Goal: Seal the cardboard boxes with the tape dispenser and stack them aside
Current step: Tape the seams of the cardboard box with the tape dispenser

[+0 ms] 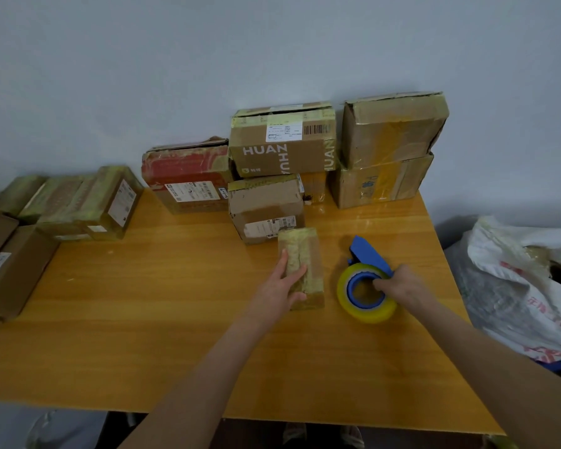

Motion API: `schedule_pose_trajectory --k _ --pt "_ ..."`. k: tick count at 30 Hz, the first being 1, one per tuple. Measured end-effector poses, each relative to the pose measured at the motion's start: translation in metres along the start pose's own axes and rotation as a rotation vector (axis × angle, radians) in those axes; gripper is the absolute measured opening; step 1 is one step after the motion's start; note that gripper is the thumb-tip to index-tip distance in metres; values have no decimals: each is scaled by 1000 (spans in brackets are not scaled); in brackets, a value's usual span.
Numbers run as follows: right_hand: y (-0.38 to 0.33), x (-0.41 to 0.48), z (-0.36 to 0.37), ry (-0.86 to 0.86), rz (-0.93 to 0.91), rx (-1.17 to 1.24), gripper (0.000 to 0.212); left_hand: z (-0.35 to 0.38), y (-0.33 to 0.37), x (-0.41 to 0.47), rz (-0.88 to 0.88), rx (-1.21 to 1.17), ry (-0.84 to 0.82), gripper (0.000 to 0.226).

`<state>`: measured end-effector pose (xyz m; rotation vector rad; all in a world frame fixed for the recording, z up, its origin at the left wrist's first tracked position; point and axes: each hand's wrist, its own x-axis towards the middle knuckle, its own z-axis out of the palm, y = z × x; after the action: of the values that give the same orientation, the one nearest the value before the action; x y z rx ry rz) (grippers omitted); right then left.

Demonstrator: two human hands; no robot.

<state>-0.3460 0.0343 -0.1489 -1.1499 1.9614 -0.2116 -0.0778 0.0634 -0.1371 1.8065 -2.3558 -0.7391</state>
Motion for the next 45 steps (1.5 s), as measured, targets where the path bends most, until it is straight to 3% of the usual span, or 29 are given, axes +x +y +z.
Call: schedule_pose_trajectory --k 4,8,12,14,17,20,22,27,31,34,39,45 --pt "-15 -4 1 -173 66 279 26 -3 5 -2 -14 -18 -19 65" --pt "-21 -13 -1 -253 162 545 44 -6 7 -3 -17 -41 -28 65" --pt "-27 -26 -16 -243 -48 385 51 -15 6 -4 -28 -90 -63 64" --pt "-31 -38 -33 -192 -216 273 58 -24 7 -5 -46 -96 13 61" --pt "-40 -60 -60 -191 -429 176 69 -45 19 -4 -199 -504 243 47" --pt "-52 -78 -74 -254 -567 121 69 -69 35 -4 -376 -1091 112 48" --pt "-61 -88 -76 -295 -616 85 69 -80 42 -5 -399 -1232 25 53" --pt "-69 -98 -66 -345 -655 20 68 -82 43 -8 -431 -1284 -10 37" --pt "-68 -95 -62 -360 -677 -45 65 -78 24 -15 -479 -1349 82 14" --pt "-69 -97 -62 -354 -686 -72 69 -77 16 -20 -510 -1240 150 18" --pt "-71 -100 -60 -391 -710 -83 71 -72 26 -25 -511 -1191 -12 44" --pt "-68 -96 -60 -391 -725 -113 68 -65 28 -25 -511 -1195 37 8"
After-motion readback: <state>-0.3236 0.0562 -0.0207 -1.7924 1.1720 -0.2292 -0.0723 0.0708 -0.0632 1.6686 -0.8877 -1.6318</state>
